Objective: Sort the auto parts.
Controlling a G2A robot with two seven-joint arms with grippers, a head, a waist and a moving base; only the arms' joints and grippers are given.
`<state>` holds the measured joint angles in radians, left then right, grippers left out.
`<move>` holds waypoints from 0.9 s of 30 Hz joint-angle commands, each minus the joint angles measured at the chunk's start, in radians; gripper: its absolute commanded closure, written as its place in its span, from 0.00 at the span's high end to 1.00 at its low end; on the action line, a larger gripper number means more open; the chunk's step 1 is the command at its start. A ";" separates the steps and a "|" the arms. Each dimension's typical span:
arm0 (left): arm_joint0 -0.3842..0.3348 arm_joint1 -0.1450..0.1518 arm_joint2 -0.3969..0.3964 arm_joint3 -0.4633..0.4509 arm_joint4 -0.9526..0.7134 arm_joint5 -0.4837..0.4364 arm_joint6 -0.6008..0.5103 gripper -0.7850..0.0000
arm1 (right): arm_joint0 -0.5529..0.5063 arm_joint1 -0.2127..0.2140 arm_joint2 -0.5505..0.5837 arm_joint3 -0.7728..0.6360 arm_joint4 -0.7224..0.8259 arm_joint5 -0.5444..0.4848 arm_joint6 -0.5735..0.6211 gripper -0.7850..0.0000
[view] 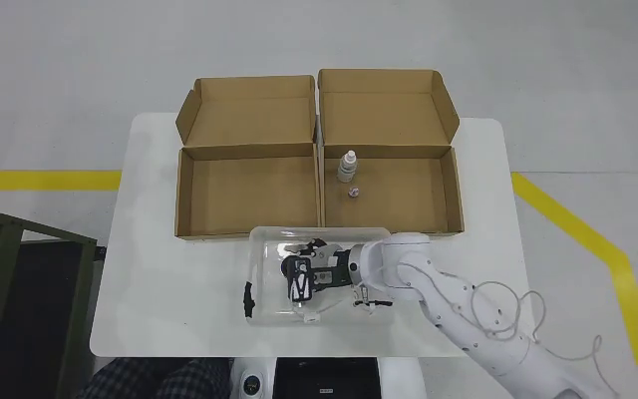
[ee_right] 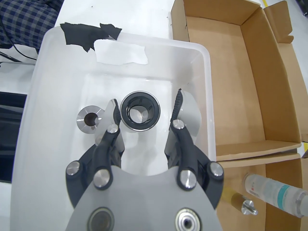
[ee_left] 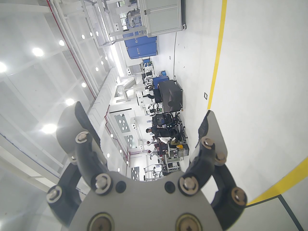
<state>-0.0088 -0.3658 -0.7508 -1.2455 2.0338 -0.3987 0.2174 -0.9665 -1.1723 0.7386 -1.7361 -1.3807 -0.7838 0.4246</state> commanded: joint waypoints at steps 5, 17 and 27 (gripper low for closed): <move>0.000 0.000 0.000 0.000 0.000 0.000 0.000 1.00 | 0.011 -0.009 -0.013 0.048 0.008 0.003 -0.024 0.62; 0.000 0.000 0.000 0.000 0.000 0.000 0.000 1.00 | 0.036 -0.027 -0.040 0.117 0.004 0.005 -0.051 0.62; 0.000 0.000 0.000 0.000 0.000 0.000 0.000 1.00 | 0.055 -0.043 -0.067 0.174 0.008 -0.006 -0.079 0.58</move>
<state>-0.0088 -0.3658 -0.7508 -1.2455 2.0338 -0.3987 0.2174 -0.9136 -1.2142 0.6728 -1.5658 -1.3728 -0.7895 0.3484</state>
